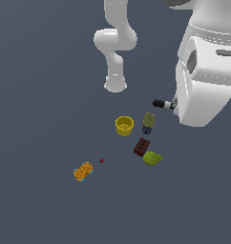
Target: Pick up a designated object from a clutter of objects.
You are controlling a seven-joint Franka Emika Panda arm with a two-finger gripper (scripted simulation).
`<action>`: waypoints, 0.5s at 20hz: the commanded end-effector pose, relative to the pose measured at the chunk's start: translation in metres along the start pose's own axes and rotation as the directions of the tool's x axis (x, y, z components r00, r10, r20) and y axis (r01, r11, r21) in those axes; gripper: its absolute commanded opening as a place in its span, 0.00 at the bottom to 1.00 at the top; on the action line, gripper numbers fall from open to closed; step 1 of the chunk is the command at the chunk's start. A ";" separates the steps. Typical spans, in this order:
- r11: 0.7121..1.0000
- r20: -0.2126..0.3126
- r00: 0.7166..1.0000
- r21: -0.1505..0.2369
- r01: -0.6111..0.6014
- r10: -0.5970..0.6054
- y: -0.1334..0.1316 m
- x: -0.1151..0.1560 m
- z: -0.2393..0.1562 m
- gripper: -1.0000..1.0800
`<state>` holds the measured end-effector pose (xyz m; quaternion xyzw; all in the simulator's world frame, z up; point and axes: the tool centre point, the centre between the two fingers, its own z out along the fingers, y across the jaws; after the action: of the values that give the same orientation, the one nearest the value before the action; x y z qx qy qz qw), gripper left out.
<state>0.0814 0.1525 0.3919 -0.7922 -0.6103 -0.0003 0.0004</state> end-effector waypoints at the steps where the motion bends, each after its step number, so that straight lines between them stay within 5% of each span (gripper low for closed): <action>1: 1.000 0.000 1.000 0.000 -0.001 0.001 0.003 0.007 -0.011 0.00; 10: 1.000 0.001 1.000 0.000 -0.001 0.001 0.011 0.021 -0.033 0.00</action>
<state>0.0957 0.1689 0.4216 -0.7923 -0.6101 0.0000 0.0002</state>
